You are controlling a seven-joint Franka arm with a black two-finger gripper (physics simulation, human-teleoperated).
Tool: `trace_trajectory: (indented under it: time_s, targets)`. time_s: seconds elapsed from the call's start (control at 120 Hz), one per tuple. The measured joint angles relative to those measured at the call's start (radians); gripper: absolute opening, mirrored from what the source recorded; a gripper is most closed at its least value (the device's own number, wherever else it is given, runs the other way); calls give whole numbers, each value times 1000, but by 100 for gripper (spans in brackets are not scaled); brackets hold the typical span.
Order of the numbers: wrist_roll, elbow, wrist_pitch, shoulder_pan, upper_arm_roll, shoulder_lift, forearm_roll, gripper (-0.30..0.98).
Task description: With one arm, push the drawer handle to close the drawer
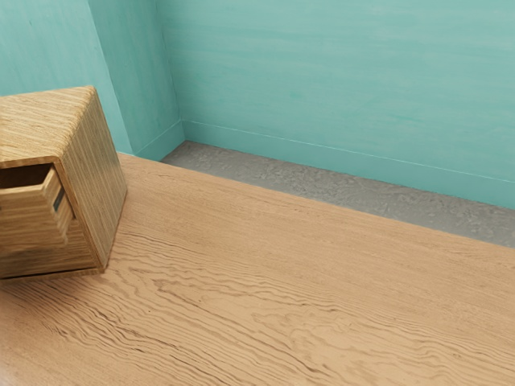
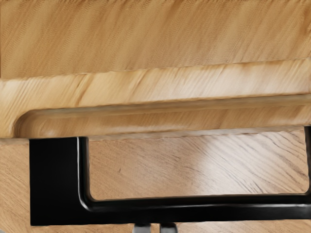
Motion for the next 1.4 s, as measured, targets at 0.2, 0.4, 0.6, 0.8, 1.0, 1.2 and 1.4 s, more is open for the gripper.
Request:
trace_trajectory:
  time_s: [0.2, 0.4, 0.6, 0.8, 1.0, 1.2, 1.4]
  targets:
    - [2, 49, 21, -42, 43, 48, -1, -8]
    - [2, 96, 36, -69, 51, 106, -12, -9]
    - [2, 144, 55, -78, 58, 170, -29, -9]
    - [3, 180, 65, -82, 58, 221, -44, -9]
    - [3, 183, 92, -78, 57, 234, -53, -10]
    - [2, 149, 45, -78, 36, 148, -61, -5]
    - [2, 158, -92, -59, 2, 55, -62, 36]
